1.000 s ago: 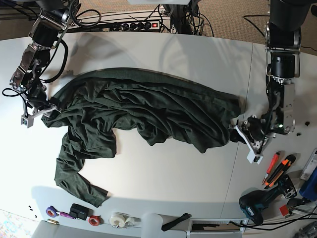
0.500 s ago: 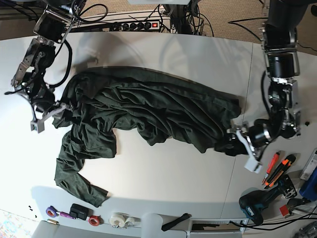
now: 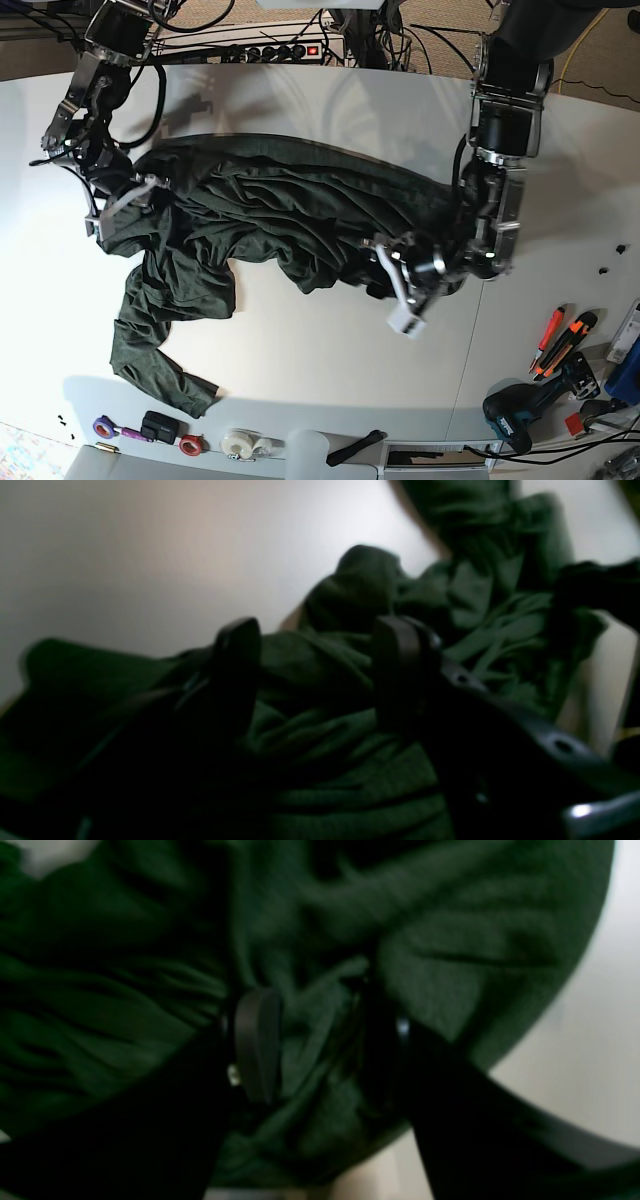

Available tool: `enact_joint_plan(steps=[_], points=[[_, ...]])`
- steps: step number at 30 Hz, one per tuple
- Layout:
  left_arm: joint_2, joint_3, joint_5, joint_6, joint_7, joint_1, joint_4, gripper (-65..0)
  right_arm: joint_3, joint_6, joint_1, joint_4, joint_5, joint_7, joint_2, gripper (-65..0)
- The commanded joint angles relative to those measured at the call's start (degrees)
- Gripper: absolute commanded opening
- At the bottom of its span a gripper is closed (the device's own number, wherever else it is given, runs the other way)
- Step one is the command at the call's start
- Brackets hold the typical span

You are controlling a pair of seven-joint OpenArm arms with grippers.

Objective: Layout the t-shirt on the table in an organized manner, then fold the t-shirt properly
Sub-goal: 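Pull the left gripper's shirt end down toward the table and inward, then lift the held shirt fabric with the left gripper and sweep it back across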

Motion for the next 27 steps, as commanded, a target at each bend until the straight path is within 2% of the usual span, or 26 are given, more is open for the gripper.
enact_joint_plan(steps=[1,3,6,11,18,21,24,27], points=[[0.2,1.3,-0.6,0.5,-1.3,-2.1,1.0,-29.8,0.2,-0.6,0.6,1.0,-2.1,0.6,0.7,-36.7],[0.3,3.6,-0.5,0.9,-1.5,-2.5,1.0,-29.8,0.3,-0.9,0.2,1.0,-5.2,0.7,0.8,-36.7],[1.3,5.0,-0.5,0.9,-1.8,-3.1,1.0,-29.8,0.3,-0.9,-0.1,1.0,-6.4,0.4,0.8,-36.7],[3.5,5.0,4.9,3.2,-3.1,-3.7,1.0,-29.8,0.3,-1.6,-0.6,1.0,-6.4,-7.2,0.7,-36.7],[4.3,5.0,5.7,3.2,-3.7,-3.8,1.0,-29.8,0.3,-1.6,-4.0,1.0,-6.1,-7.0,0.7,-36.7],[4.3,5.0,6.5,3.1,-1.7,-3.7,1.0,-29.8,0.3,-1.6,-4.7,1.0,-6.1,-7.1,0.7,-36.7],[4.2,5.0,8.5,2.5,0.1,-3.7,1.0,-30.8,0.3,-1.6,-5.0,1.0,-6.1,-7.1,0.7,-36.7],[3.9,5.0,8.4,0.1,0.2,-3.7,1.0,-34.5,0.3,-1.6,-5.0,1.0,-6.1,-7.0,0.7,-36.7]])
